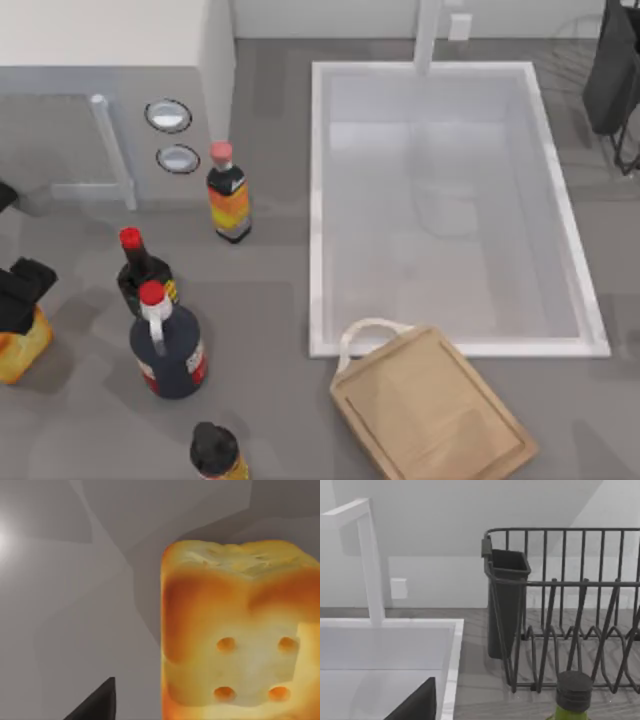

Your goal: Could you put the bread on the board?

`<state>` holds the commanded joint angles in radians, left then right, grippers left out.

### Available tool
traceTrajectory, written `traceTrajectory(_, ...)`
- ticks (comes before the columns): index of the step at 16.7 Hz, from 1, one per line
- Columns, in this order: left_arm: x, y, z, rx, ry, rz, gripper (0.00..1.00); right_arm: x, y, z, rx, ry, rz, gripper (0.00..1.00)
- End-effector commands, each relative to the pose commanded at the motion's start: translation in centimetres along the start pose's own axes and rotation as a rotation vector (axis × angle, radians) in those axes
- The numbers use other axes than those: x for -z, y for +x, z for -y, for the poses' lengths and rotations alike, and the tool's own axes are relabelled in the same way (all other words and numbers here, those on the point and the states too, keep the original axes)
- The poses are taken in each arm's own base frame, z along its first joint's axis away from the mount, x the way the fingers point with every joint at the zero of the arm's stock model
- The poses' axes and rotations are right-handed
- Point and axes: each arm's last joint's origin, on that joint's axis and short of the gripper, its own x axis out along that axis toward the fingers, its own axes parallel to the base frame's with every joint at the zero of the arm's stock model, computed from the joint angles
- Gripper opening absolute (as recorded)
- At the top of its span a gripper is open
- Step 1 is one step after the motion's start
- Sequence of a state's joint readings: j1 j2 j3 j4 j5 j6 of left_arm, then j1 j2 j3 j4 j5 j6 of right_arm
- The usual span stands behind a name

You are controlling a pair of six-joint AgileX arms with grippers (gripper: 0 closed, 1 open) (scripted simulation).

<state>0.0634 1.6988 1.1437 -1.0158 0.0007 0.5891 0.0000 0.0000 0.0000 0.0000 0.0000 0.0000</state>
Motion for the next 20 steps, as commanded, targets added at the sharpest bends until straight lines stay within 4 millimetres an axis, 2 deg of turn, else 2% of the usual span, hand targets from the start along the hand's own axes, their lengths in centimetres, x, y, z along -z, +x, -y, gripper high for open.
traceTrajectory(5,0.0,0.1,0.2,0.0,0.003,0.001,1.0,0.0,0.0,0.0,0.0,0.0,0.0,1.0)
traceTrajectory(7,0.0,1.2,0.1,0.003,0.0,-0.004,1.0,0.0,0.0,0.0,0.0,0.0,0.0,1.0)
traceTrajectory(13,-0.1,6.5,0.0,-0.003,0.0,0.004,1.0,0.0,0.0,0.0,0.0,0.0,0.0,1.0)
traceTrajectory(18,0.0,7.0,0.0,0.0,0.0,0.0,1.0,0.0,0.0,0.0,0.0,0.0,0.0,1.0)
traceTrajectory(20,0.0,7.0,0.0,0.0,0.0,0.0,0.85,0.0,0.0,0.0,0.0,0.0,0.0,1.0)
